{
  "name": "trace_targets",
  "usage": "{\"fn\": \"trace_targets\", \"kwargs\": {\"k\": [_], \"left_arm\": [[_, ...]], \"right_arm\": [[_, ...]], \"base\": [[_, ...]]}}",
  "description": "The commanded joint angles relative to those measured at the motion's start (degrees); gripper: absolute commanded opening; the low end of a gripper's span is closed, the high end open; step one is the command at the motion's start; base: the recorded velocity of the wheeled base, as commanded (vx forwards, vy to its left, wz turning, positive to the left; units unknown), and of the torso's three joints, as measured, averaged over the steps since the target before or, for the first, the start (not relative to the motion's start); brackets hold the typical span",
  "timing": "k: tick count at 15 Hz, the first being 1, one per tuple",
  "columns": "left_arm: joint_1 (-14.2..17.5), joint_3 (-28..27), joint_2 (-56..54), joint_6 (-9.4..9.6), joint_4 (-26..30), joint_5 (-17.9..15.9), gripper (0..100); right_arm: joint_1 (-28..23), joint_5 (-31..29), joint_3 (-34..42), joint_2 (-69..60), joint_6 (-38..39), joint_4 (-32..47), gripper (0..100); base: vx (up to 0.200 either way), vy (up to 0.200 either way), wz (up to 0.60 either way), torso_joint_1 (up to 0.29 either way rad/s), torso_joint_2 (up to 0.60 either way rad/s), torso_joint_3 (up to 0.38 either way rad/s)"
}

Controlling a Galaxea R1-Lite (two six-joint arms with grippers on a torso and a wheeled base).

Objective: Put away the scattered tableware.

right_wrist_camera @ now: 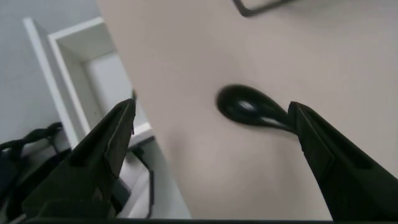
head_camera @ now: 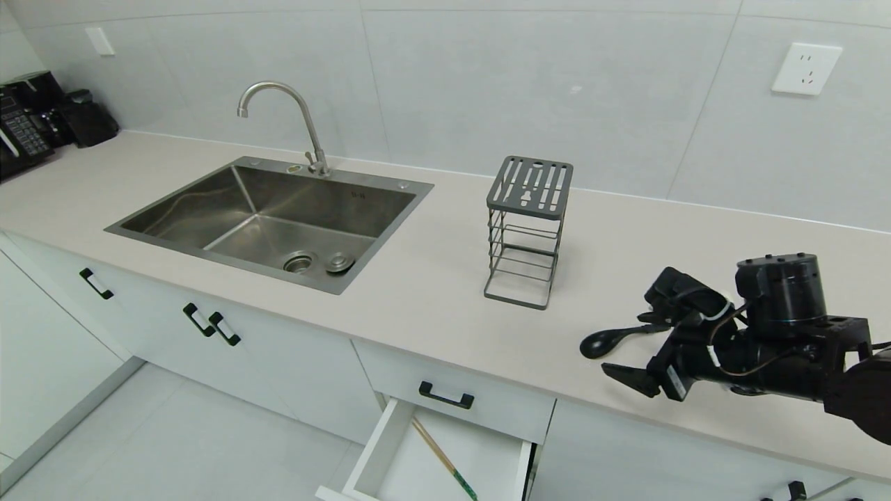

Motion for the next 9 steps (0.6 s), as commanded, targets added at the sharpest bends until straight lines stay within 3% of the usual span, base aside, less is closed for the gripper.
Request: {"fn": "trace_targets", "kwargs": {"k": [1, 5, 9], "left_arm": [[0.02, 0.01, 0.00, -0.01, -0.01, -0.05, 100], [0.02, 0.01, 0.00, -0.01, -0.01, 0.04, 100], [0.02, 0.01, 0.00, -0.01, -0.01, 0.04, 100]], "right_arm": [[-4.48, 1.35, 1.48, -1.08, -1.96, -0.30, 100], [-6.94, 6.27, 3.15, -0.38, -1.96, -0.38, 100], [-8.17, 6.62, 2.97, 1.03, -1.96, -0.38, 100]], "base": [[0.000, 0.000, 0.00, 0.000, 0.00, 0.000], [0.000, 0.000, 0.00, 0.000, 0.00, 0.000], [0.000, 0.000, 0.00, 0.000, 0.00, 0.000]]}}
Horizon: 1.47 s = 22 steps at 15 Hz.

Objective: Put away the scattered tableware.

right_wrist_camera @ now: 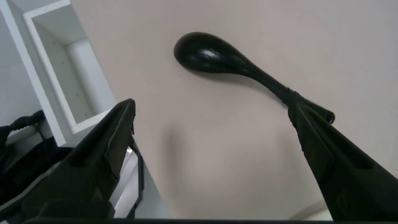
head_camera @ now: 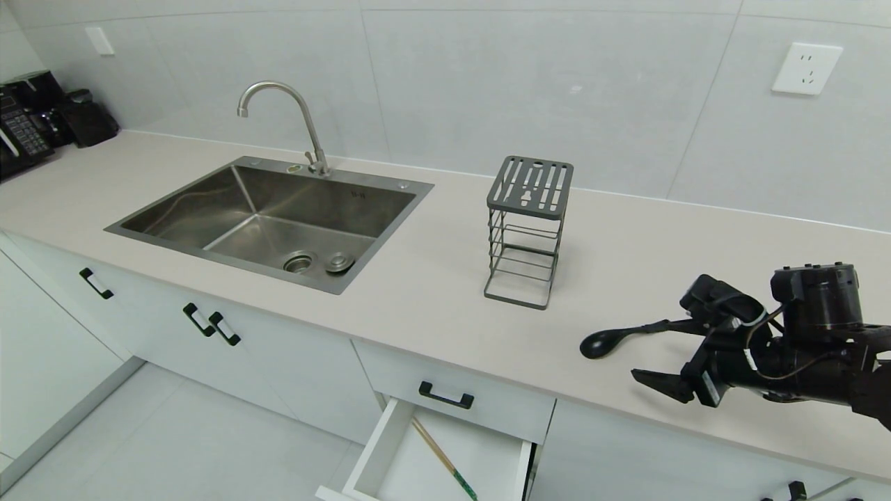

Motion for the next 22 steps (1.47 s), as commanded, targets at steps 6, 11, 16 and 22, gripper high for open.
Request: {"fn": "trace_targets", "kwargs": {"k": [6, 11, 16, 22], "left_arm": [[0.02, 0.01, 0.00, -0.01, -0.04, 0.02, 100], [0.02, 0.01, 0.00, -0.01, -0.04, 0.02, 100], [0.02, 0.01, 0.00, -0.01, -0.04, 0.02, 100], [0.02, 0.01, 0.00, -0.01, -0.04, 0.02, 100]], "right_arm": [[-0.59, 2.30, -5.87, 7.82, -0.12, -0.27, 100], [-0.76, 2.56, -8.24, 11.86, -0.48, -0.27, 100], [-0.94, 2.56, -12.02, 15.82, -1.88, -0.18, 100], [-0.94, 2.56, -14.57, 17.93, -2.76, -0.27, 100]], "base": [[0.000, 0.000, 0.00, 0.000, 0.00, 0.000], [0.000, 0.000, 0.00, 0.000, 0.00, 0.000], [0.000, 0.000, 0.00, 0.000, 0.00, 0.000], [0.000, 0.000, 0.00, 0.000, 0.00, 0.000]]}}
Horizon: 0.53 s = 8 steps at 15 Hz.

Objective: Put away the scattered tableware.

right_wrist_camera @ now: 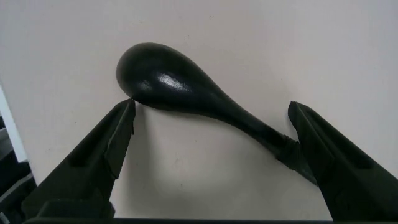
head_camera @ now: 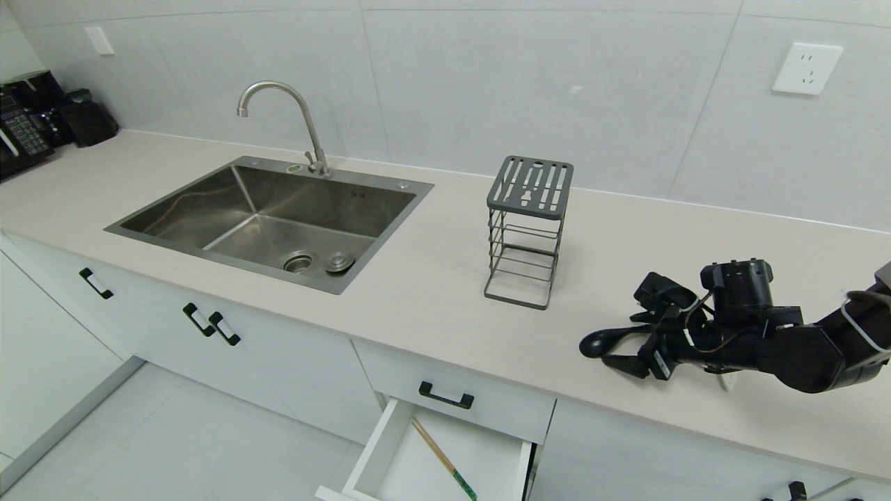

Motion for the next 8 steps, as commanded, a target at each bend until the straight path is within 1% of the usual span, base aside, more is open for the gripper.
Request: {"fn": "trace_targets", "kwargs": {"k": [1, 4, 5, 8], "left_arm": [[0.02, 0.01, 0.00, -0.01, -0.01, 0.05, 100], [0.02, 0.01, 0.00, -0.01, -0.01, 0.05, 100], [0.02, 0.01, 0.00, -0.01, -0.01, 0.05, 100], [0.02, 0.01, 0.00, -0.01, -0.01, 0.05, 100]], "right_arm": [[-0.06, 0.02, -0.32, 1.03, -0.01, -0.03, 100], [-0.41, 0.02, -0.76, 2.78, -0.09, -2.05, 100], [-0.41, 0.02, -0.76, 3.40, -0.09, -2.49, 0], [-0.41, 0.02, -0.84, 3.75, -0.09, -2.57, 0]], "base": [[0.000, 0.000, 0.00, 0.000, 0.00, 0.000], [0.000, 0.000, 0.00, 0.000, 0.00, 0.000], [0.000, 0.000, 0.00, 0.000, 0.00, 0.000], [0.000, 0.000, 0.00, 0.000, 0.00, 0.000]]}}
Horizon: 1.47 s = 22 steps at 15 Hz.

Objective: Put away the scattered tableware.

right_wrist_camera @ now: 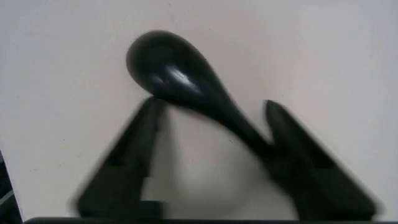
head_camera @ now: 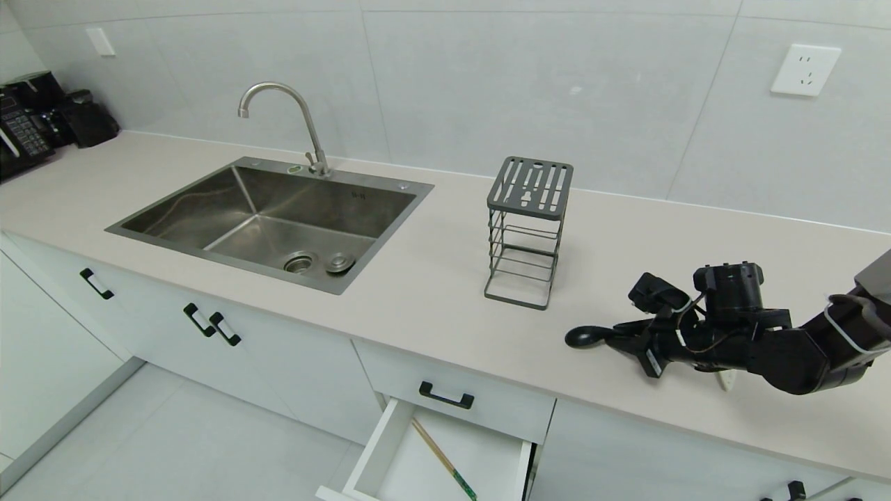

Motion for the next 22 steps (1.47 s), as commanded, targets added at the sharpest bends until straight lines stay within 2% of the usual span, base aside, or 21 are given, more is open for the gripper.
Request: {"fn": "trace_targets", "kwargs": {"k": [1, 8, 14, 18, 22], "left_arm": [[0.04, 0.01, 0.00, -0.01, -0.01, 0.02, 100], [0.04, 0.01, 0.00, -0.01, -0.01, 0.02, 100], [0.04, 0.01, 0.00, -0.01, -0.01, 0.02, 100], [0.04, 0.01, 0.00, -0.01, -0.01, -0.07, 100], [0.04, 0.01, 0.00, -0.01, -0.01, 0.02, 100]], "right_arm": [[0.00, -0.14, 0.05, 0.60, -0.03, 0.30, 0], [0.88, -0.58, 2.86, -3.26, -0.21, -3.48, 0], [9.23, -2.95, 9.89, -11.35, 0.23, -4.97, 0], [17.40, -6.38, 9.89, -12.23, 4.89, -6.29, 0], [21.01, -7.26, 9.80, -12.14, 5.86, -6.55, 0]], "base": [[0.000, 0.000, 0.00, 0.000, 0.00, 0.000], [0.000, 0.000, 0.00, 0.000, 0.00, 0.000], [0.000, 0.000, 0.00, 0.000, 0.00, 0.000], [0.000, 0.000, 0.00, 0.000, 0.00, 0.000], [0.000, 0.000, 0.00, 0.000, 0.00, 0.000]]}}
